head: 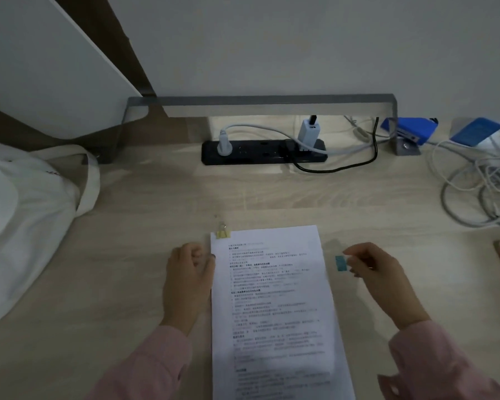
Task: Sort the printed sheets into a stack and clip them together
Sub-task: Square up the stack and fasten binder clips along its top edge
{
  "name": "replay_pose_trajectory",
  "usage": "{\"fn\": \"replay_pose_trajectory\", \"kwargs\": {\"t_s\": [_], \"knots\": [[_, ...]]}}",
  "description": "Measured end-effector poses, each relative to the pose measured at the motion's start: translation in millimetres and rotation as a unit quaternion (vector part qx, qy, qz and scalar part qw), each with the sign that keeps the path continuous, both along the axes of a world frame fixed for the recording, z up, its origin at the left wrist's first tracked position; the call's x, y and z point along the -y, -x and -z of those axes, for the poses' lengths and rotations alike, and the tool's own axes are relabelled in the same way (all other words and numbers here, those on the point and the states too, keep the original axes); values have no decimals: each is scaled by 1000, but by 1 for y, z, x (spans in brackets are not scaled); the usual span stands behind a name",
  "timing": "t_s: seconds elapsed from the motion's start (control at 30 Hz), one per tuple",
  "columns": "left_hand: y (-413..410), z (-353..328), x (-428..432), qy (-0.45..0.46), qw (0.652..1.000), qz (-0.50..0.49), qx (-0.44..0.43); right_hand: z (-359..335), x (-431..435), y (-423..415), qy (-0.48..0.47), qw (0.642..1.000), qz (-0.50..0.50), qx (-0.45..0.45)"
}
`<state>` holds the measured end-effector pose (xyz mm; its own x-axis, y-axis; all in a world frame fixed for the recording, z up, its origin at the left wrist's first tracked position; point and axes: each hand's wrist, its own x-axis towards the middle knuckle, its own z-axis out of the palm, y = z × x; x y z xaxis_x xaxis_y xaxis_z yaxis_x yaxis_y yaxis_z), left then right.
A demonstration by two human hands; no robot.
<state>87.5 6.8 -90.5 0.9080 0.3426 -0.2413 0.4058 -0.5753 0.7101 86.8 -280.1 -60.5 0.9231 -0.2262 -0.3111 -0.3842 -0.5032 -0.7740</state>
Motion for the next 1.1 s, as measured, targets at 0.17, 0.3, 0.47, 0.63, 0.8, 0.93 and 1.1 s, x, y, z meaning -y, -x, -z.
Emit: {"fn": "replay_pose_trajectory", "kwargs": {"t_s": [0.17, 0.3, 0.47, 0.63, 0.8, 0.93, 1.1], "knots": [[-7, -32, 33, 247, 942, 203, -102, -18, -67, -18, -128, 979, -158, -16], [-14, -31, 40, 293, 921, 231, -115, -15, -86, -26, -164, 967, -195, -19], [-21, -24, 37, 301, 915, 248, -106, -5, -76, -38, -127, 962, -232, -76], [-31, -25, 39, 320, 911, 249, -79, -8, -68, -48, -123, 943, -274, -141], [-44, -26, 43, 289, 916, 266, -76, -7, -67, -56, -162, 945, -257, -119], [-65, -15, 33, -70, 939, 333, 46, 0, -60, -69, -56, 958, -271, -71], [-86, 1, 34, -234, 881, 410, 3, 9, -56, -92, 104, 922, -372, -18]]}}
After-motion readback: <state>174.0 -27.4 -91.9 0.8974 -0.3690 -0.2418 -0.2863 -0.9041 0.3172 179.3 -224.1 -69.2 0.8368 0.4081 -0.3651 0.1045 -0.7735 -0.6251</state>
